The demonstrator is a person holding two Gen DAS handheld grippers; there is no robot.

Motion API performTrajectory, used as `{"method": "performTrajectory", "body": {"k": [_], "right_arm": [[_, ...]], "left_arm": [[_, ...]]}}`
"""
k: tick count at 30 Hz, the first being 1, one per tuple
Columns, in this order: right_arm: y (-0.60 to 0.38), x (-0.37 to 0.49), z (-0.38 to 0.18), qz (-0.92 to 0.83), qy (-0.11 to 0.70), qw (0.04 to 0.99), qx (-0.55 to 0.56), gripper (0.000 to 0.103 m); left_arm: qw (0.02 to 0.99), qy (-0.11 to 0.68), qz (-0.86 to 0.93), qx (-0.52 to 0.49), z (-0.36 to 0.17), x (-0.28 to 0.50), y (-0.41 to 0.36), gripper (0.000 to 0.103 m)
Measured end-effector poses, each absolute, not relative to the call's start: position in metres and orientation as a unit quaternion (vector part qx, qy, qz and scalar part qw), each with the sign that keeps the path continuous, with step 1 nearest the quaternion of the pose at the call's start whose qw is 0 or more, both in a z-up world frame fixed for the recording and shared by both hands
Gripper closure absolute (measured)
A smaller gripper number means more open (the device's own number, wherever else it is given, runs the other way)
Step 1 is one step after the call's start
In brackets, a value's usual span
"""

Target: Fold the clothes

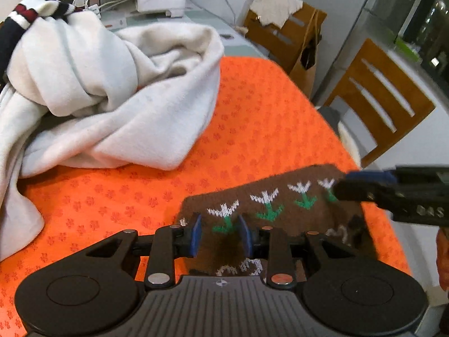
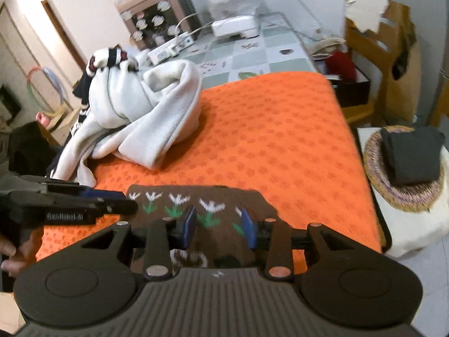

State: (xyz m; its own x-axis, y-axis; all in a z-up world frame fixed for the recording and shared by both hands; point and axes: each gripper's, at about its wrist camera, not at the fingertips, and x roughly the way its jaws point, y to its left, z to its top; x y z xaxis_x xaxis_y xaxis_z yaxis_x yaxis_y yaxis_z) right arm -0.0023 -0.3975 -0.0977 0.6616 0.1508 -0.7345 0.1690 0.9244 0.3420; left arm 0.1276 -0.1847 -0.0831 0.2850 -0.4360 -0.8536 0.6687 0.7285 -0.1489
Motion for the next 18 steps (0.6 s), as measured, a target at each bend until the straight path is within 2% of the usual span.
{"method": "performTrajectory", "body": {"k": [7, 18], "right_arm": [[-0.392, 0.02, -0.13, 0.002, 0.451, 0.874, 0.179, 0.062], [-0.368, -0.018, -0.09, 0.064, 0.457, 0.873, 0.158, 0.062]], "left_arm": [[0.795, 0.489, -0.335, 0.125, -0.087, 0.126, -0.188, 0.07], [0.781, 0.502, -0.364, 0.075, -0.05, 0.088, -0.157, 0.07]]}}
